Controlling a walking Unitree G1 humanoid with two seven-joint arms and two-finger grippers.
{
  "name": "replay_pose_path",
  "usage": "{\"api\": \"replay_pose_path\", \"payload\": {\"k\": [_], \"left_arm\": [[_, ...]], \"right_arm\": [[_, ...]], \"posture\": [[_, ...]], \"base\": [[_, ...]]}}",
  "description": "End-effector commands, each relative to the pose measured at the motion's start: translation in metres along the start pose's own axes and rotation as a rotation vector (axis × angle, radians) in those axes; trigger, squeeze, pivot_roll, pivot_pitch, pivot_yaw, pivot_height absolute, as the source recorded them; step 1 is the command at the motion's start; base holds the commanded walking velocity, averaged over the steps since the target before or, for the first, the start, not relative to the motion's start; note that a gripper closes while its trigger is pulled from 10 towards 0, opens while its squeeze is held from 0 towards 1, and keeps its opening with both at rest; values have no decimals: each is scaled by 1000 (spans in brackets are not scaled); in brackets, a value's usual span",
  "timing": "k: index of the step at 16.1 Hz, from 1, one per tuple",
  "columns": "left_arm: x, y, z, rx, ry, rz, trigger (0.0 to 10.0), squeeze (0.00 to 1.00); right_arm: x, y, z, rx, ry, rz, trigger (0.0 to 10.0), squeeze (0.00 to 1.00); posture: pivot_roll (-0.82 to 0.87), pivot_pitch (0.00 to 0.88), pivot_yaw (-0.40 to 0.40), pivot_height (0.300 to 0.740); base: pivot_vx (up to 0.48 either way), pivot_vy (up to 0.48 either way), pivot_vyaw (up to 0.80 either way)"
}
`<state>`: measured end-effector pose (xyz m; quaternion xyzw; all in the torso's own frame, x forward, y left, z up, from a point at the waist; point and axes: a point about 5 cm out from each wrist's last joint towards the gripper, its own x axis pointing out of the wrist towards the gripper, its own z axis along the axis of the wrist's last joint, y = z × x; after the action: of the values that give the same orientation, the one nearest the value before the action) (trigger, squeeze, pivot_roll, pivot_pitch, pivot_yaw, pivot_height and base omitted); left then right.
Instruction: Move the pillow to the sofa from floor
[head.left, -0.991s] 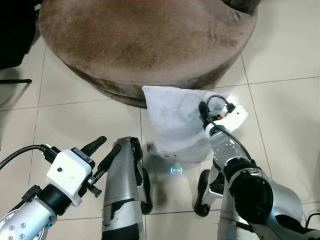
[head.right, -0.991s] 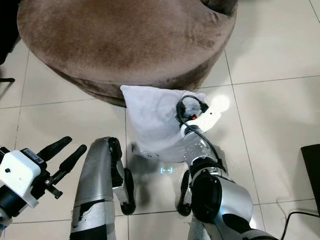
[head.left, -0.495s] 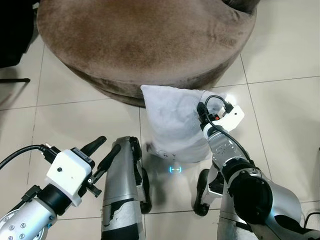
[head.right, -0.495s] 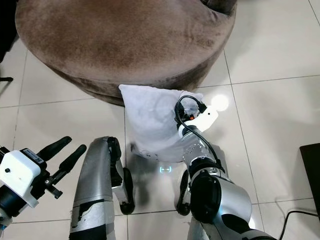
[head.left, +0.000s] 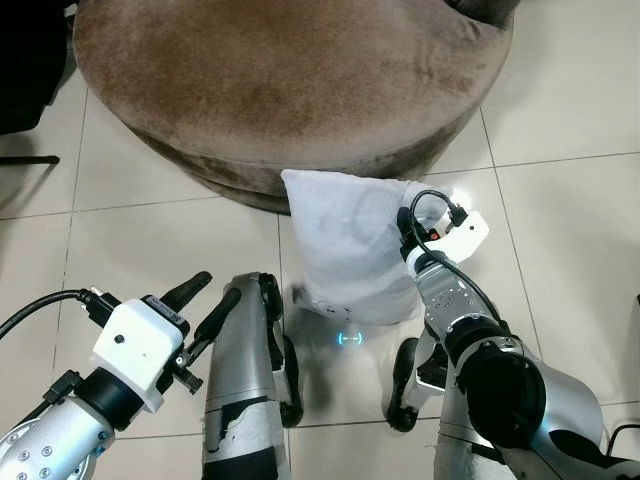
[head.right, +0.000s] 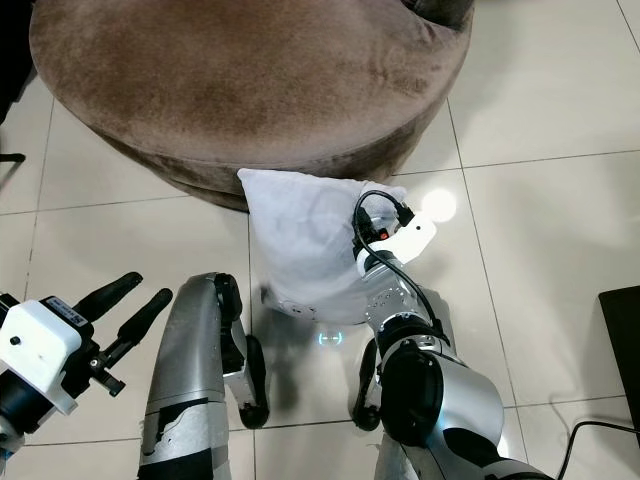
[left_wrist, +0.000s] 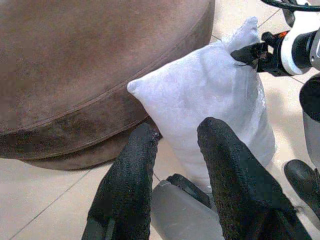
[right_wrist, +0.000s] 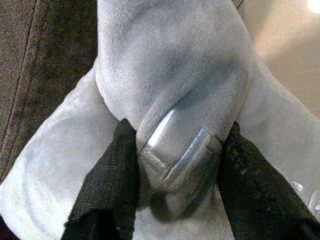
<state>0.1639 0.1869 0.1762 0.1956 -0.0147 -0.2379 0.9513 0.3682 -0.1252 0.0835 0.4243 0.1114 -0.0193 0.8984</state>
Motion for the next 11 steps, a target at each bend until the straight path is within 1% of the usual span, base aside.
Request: {"api": "replay_pose_path", "payload": {"k": [1, 7, 8, 9, 10, 11], "left_arm": [[-2, -2, -4, -3, 23, 4, 10000, 0], [0, -3, -5, -7, 17, 6, 10000, 0], [1, -3, -7, -19, 17, 18, 10000, 0], [4, -4, -11, -50, 9, 44, 10000, 0], [8, -5, -13, -75, -1, 61, 10000, 0], [13, -6, -14, -86, -16, 72, 10000, 0]], "right_arm": [[-5, -8, -17, 41, 52, -19, 0, 0], [-4, -7, -14, 50, 45, -4, 0, 0], [-4, -6, -12, 50, 39, 3, 0, 0], [-2, -5, -5, 73, 11, 20, 0, 0], [-1, -4, 2, 101, -18, 34, 0, 0], [0, -3, 8, 119, -41, 52, 0, 0]], "posture": [[449, 488, 88, 503], [439, 474, 81, 503], [409, 464, 68, 503], [360, 444, 45, 503], [360, 444, 45, 503], [304, 410, 15, 503]], "base": [[0, 0, 0], [0, 0, 0], [0, 0, 0], [0, 0, 0], [0, 0, 0], [0, 0, 0]]}}
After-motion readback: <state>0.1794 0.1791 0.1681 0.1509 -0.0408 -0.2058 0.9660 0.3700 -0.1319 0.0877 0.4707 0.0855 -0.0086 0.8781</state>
